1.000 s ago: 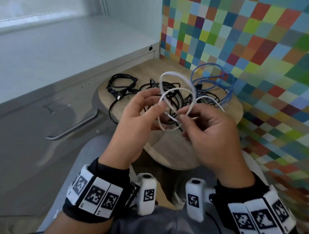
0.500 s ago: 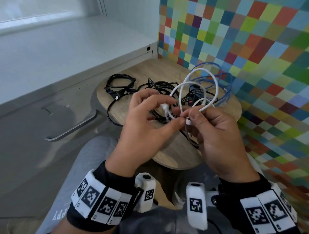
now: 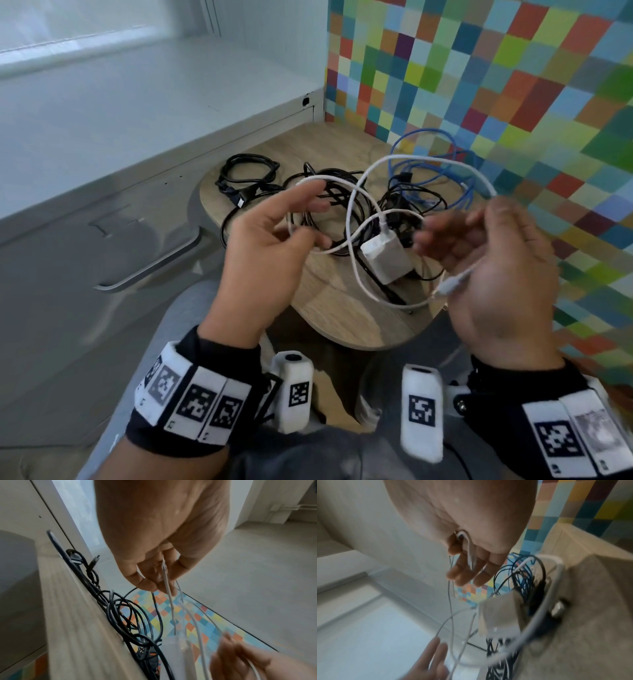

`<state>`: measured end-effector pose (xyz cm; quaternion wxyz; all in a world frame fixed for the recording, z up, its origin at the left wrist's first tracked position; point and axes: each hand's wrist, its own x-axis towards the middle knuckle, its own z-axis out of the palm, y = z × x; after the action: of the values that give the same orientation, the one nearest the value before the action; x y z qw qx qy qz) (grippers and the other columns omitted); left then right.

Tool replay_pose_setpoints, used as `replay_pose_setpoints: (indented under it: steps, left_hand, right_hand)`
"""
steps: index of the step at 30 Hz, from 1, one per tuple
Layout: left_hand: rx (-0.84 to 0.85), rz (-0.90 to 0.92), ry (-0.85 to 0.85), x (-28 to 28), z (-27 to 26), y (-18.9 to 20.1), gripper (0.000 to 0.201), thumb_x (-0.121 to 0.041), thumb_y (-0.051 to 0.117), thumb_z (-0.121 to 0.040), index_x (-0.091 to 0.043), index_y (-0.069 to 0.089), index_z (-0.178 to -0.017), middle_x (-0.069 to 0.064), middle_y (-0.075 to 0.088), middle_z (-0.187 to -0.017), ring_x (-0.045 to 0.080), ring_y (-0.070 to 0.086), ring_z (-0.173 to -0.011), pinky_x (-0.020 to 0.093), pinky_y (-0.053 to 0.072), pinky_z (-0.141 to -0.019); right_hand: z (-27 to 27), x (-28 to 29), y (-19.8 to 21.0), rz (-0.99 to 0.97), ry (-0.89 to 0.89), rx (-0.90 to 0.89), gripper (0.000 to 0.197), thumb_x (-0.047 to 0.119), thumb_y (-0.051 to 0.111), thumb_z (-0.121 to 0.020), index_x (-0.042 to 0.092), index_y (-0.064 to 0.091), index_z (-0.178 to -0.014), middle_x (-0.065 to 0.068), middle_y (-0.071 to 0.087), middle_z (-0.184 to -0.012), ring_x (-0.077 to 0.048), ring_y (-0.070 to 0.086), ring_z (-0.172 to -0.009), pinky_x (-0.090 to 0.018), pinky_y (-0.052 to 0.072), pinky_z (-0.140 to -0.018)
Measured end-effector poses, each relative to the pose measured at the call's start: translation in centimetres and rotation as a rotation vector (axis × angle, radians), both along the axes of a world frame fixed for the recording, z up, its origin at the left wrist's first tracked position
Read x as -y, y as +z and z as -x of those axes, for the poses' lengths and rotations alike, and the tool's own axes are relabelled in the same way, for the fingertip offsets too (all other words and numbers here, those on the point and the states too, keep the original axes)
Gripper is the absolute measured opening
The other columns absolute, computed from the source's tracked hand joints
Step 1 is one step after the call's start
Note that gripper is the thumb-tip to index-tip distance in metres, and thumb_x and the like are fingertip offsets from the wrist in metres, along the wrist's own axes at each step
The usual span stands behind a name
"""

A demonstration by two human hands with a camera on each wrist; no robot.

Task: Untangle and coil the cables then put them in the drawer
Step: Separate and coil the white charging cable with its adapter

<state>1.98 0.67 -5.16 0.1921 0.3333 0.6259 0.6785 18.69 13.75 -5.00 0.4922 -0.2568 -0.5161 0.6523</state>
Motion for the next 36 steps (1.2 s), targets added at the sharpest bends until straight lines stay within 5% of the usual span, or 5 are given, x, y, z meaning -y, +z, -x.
replay_pose_setpoints:
  steps: [5, 14, 24, 30, 36]
  left_hand:
    - [0.056, -0.052, 0.076, -0.1, 0.9, -0.1, 0.042, 0.014, 0.051, -0.091, -0.014, 0.077, -0.11, 0.0, 0.077, -0.102, 0.016, 0.063, -0.063, 0.022, 0.053, -0.067]
    - [-0.096, 0.118, 0.039, -0.5, 0.1, -0.6, 0.026, -0.02, 0.07, -0.092, -0.037, 0.076, -0.111, -0.013, 0.056, -0.137, -0.006, 0.05, -0.128, 0.015, 0.042, -0.103]
    - [-0.355, 0.185, -0.264, 0.2, -2.4, 0.9, 0.049, -0.048, 0.063, -0.087, -0.037, 0.064, -0.134, -0.02, 0.068, -0.13, 0.004, 0.059, -0.128, 0.061, 0.025, -0.12]
    - [-0.349, 0.192, -0.133, 0.2, -1.6, 1.0, 0.026, -0.015, 0.072, -0.094, -0.036, 0.073, -0.109, -0.013, 0.076, -0.082, 0.004, 0.069, -0.069, 0.031, 0.06, -0.069]
    - [-0.227, -0.049, 0.126, 1.1, 0.5, 1.9, 0.023, -0.008, 0.065, -0.099, -0.02, 0.071, -0.118, 0.003, 0.073, -0.078, 0.019, 0.059, -0.053, 0.037, 0.053, -0.052]
  right_hand:
    - [-1.5, -2.4, 0.7, -0.048, -0.181, 0.012, 0.025, 0.023, 0.047, -0.109, 0.021, 0.068, -0.095, 0.001, 0.047, -0.063, -0.017, 0.04, -0.049, -0.032, 0.051, -0.059]
    - [-1.2, 0.6, 2.4, -0.365, 0.099, 0.138, 0.028, 0.005, 0.053, -0.104, 0.019, 0.068, -0.123, -0.007, 0.076, -0.092, -0.029, 0.073, -0.093, -0.038, 0.058, -0.088]
    - [1.5, 3.0, 1.2, -0.365, 0.273, 0.319, 0.03, -0.001, 0.066, -0.096, 0.026, 0.055, -0.102, -0.006, 0.077, -0.095, -0.021, 0.076, -0.095, -0.04, 0.061, -0.086]
    - [1.3, 1.4, 0.6, -0.57, -0.02, 0.754, 0.036, 0.036, 0.087, -0.076, 0.032, 0.055, -0.093, 0.009, 0.064, -0.084, -0.004, 0.061, -0.076, -0.019, 0.049, -0.067]
    - [1.7, 1.3, -0.3, -0.712, 0.125, 1.11, 0.062, 0.041, 0.085, -0.075, 0.041, 0.052, -0.128, 0.016, 0.06, -0.119, -0.011, 0.059, -0.107, -0.043, 0.056, -0.09]
